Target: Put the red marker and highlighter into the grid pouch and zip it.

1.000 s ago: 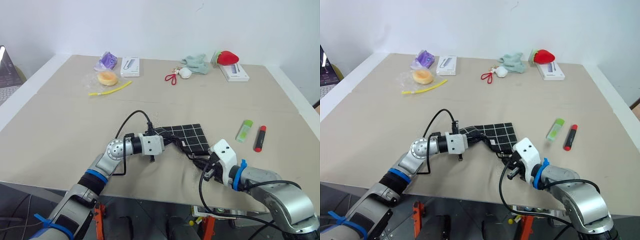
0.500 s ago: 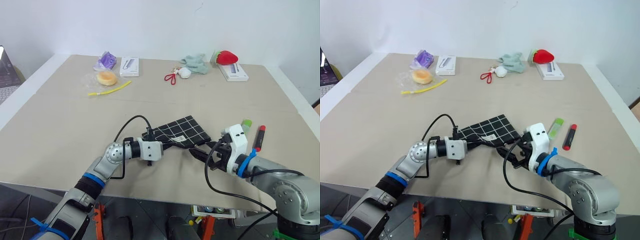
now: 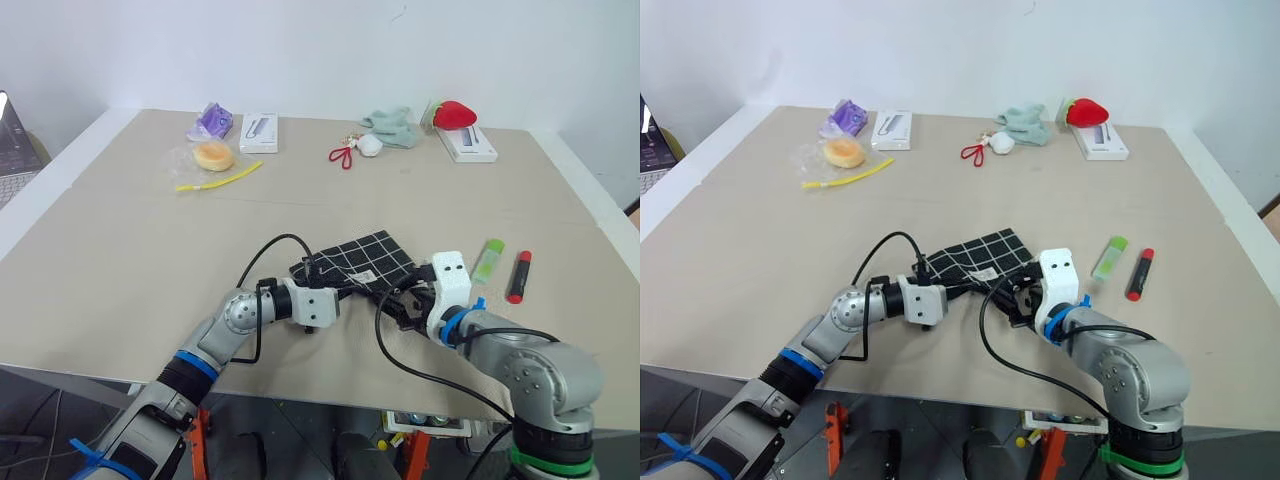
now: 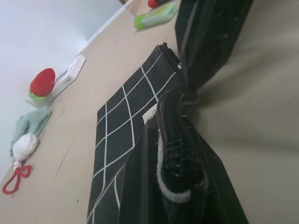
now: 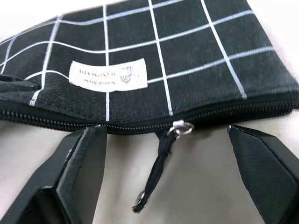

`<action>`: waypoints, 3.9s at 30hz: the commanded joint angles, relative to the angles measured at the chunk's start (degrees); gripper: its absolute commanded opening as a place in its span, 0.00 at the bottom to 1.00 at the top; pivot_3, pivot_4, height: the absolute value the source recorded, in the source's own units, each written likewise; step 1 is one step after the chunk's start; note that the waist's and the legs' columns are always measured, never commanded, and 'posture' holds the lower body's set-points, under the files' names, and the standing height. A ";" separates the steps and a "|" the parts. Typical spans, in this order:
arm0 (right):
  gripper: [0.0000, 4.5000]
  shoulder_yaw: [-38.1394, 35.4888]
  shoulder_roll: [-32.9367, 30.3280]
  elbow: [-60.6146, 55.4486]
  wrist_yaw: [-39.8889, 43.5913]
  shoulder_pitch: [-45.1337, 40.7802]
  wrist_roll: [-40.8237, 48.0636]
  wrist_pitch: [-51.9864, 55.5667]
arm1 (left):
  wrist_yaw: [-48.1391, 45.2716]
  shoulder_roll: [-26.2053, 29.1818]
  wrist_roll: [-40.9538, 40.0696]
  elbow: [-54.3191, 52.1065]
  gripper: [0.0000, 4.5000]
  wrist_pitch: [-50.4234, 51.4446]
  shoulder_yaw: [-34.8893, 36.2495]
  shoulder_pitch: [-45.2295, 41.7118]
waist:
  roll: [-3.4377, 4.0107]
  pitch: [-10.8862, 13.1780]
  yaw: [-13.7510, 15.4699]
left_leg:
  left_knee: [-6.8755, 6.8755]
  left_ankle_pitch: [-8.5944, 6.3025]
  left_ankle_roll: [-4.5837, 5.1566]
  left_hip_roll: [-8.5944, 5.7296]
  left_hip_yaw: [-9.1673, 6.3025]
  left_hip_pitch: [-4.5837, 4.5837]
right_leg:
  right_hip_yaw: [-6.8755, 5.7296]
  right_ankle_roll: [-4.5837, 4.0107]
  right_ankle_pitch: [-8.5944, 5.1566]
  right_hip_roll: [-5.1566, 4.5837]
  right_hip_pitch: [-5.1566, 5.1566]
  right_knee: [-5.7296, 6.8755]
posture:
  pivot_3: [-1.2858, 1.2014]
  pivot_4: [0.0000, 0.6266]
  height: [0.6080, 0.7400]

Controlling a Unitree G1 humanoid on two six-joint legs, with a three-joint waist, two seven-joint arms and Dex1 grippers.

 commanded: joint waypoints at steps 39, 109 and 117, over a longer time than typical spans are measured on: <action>0.01 14.81 -20.02 -9.05 18.25 6.81 -9.74 -18.19 | 3.89 -3.99 -7.38 -3.63 0.00 8.09 5.59 -1.42 | -0.08 0.05 0.13 | 0.00 0.00 0.01 -0.23 -0.06 -0.06 | -0.09 0.17 -0.10 -0.23 0.05 -0.06 | 0.52 0.24 0.91; 0.31 -21.94 -1.12 21.49 -13.60 -4.28 -21.94 -16.83 | 3.35 -3.23 -6.93 -6.16 0.00 9.04 4.17 0.32 | 0.18 0.21 0.07 | -0.02 0.03 0.03 -0.36 -0.59 -0.22 | -0.59 -0.24 0.00 -0.29 0.11 -0.07 | 0.52 0.24 0.91; 0.13 -20.78 -7.70 16.62 -4.06 -3.31 -20.23 -27.16 | 2.87 -3.60 -7.31 -5.29 0.00 8.86 4.41 -0.49 | 0.39 0.25 0.06 | -0.02 0.03 0.03 -0.40 -0.58 -0.22 | -0.58 -0.24 0.00 -0.31 0.12 -0.07 | 0.52 0.24 0.91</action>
